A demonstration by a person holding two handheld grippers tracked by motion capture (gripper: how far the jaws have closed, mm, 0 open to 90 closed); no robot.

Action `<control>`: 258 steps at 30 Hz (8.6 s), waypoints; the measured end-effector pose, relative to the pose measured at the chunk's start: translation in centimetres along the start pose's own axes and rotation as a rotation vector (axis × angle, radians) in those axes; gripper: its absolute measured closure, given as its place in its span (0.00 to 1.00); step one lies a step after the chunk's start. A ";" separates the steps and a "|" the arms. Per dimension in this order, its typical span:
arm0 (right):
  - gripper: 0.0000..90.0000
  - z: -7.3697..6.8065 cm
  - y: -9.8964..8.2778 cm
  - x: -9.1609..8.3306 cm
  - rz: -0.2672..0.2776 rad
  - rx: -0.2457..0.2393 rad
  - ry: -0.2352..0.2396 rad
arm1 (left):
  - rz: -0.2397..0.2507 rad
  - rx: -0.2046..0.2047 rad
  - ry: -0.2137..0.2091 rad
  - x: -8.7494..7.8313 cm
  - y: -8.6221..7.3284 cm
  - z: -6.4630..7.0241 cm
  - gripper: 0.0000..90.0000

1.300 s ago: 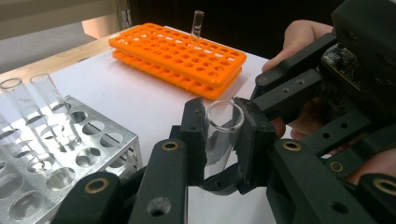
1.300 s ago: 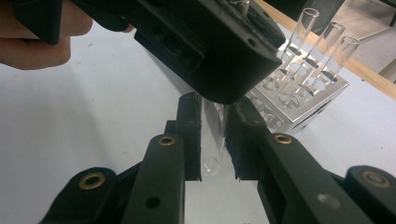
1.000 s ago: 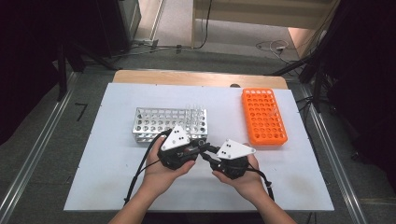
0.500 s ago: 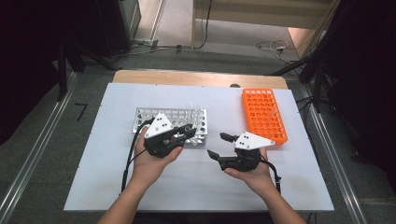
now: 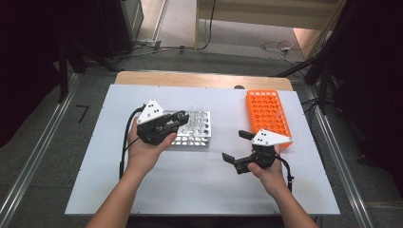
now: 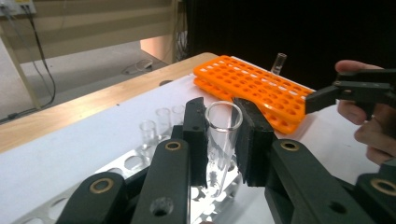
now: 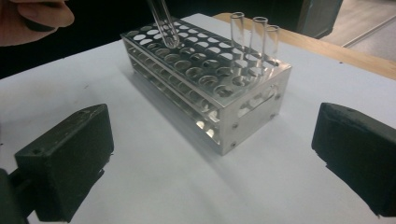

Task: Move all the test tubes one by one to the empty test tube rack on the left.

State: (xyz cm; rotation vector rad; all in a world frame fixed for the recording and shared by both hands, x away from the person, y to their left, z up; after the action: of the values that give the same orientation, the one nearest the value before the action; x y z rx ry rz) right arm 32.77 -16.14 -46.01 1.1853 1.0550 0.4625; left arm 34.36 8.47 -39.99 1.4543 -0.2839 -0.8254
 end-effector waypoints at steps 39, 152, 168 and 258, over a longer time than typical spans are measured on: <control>0.00 1.7 -0.3 -1.1 0.019 0.028 -0.033 | -0.076 -0.052 0.149 6.3 -0.6 -6.2 0.84; 0.53 17.8 -5.4 -2.6 -0.158 0.378 -0.537 | 0.007 -0.102 -0.068 -0.4 -6.2 1.9 0.00; 0.82 17.5 -5.2 -2.4 -0.141 0.346 -0.555 | 0.006 -0.102 -0.062 -0.4 -6.2 1.8 0.00; 0.82 -6.0 1.4 3.3 -0.169 -0.177 -0.014 | -0.060 0.027 -0.208 1.7 -4.5 8.9 0.68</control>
State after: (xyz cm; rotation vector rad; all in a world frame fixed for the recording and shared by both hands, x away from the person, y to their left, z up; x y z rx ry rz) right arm 29.52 -9.94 -46.20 0.9334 1.0696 0.4065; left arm 28.43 1.04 -43.43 1.4091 -0.4114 -1.0275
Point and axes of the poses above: each handheld gripper's, and its own axes: x roughly forward along the jaws, y roughly out of its top, z roughly to its right, the point moved 6 cm from there along x, roughly forward along the jaws, and after that the axes turned 4 degrees about -x, right-handed, at the moved point
